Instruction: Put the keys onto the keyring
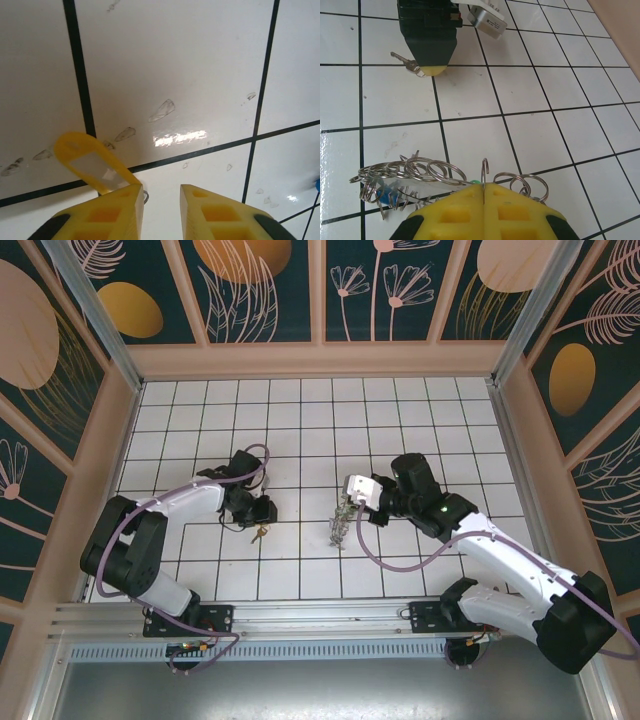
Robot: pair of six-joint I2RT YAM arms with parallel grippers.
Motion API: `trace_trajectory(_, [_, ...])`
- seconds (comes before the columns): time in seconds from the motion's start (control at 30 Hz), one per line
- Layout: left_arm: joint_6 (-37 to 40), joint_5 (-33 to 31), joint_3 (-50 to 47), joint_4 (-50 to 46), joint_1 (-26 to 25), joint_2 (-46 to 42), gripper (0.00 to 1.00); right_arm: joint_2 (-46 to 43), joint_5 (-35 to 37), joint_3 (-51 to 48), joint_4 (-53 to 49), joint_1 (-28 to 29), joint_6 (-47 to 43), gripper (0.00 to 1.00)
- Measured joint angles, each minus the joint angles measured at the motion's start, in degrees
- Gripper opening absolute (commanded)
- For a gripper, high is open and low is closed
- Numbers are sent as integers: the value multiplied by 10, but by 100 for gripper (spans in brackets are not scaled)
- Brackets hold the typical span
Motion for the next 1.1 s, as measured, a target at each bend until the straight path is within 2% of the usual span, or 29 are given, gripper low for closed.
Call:
trace_trajectory(0.07, [0,0,0,0,0,0,41,0,0,0,1,0,0,0])
trace_trajectory(0.17, [3,-1,0,0,0,0,45,0,0,0,1,0,0,0])
trace_trajectory(0.5, [2,0,-8,-1,0,2,50,0,0,0,6,0,0,0])
trace_trajectory(0.63, [-11,40,-18,29,0,5,50,0,-1,0,8,0,1,0])
trace_trajectory(0.9, [-55,119,-18,124,5,38,56,0,-1,0,10,0,1,0])
trace_trajectory(1.0, [-77,130,-19,158,17,34,59,-1,-1,0,10,0,1,0])
trace_trajectory(1.1, [-84,130,-18,166,26,14,57,-5,-1,0,10,0,2,0])
